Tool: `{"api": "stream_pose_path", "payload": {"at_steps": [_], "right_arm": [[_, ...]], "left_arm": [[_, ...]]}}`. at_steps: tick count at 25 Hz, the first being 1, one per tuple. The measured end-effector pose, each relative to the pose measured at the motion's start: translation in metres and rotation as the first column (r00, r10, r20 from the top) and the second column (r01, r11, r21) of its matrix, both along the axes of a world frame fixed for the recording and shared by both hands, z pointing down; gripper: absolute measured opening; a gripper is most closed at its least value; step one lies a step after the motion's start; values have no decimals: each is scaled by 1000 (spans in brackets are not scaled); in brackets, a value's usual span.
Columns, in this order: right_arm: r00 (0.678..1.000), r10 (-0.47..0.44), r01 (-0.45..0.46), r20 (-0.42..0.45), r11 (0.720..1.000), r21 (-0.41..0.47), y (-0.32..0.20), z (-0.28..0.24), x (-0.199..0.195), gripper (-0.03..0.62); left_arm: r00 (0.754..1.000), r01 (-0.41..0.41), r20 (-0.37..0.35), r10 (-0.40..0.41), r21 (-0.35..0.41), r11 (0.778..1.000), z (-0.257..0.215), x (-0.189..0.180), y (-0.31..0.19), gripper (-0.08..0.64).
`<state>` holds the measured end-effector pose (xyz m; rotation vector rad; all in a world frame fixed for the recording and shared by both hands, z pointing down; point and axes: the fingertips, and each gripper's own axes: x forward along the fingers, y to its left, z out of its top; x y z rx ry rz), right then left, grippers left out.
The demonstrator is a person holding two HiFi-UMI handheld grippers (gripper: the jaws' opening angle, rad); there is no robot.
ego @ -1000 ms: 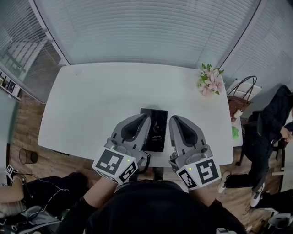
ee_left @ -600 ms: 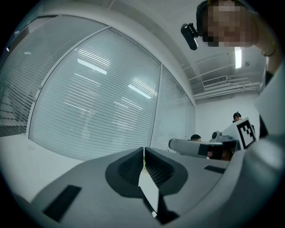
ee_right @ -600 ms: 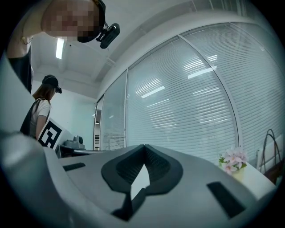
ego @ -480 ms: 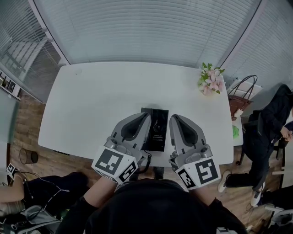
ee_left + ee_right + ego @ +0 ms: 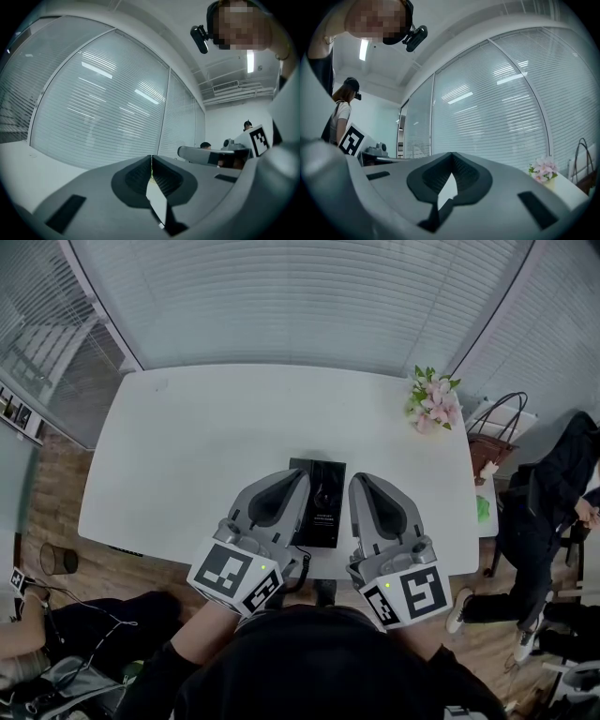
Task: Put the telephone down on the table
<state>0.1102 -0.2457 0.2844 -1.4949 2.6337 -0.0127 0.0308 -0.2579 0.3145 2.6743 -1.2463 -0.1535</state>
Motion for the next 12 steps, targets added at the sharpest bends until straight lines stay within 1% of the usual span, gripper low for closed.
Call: {"api": "stream_pose_path", "payload": {"at_steps": [8, 12], "right_arm": [[1000, 4, -4, -2, 1000, -4, -1, 0, -2, 5], [1000, 4, -4, -1, 1000, -3, 0, -1, -1, 5]], "left_arm": [[1000, 3, -9, -3, -12, 1000, 1, -4, -2, 15], [1000, 4, -2, -4, -9, 1000, 0, -3, -1, 15]]}}
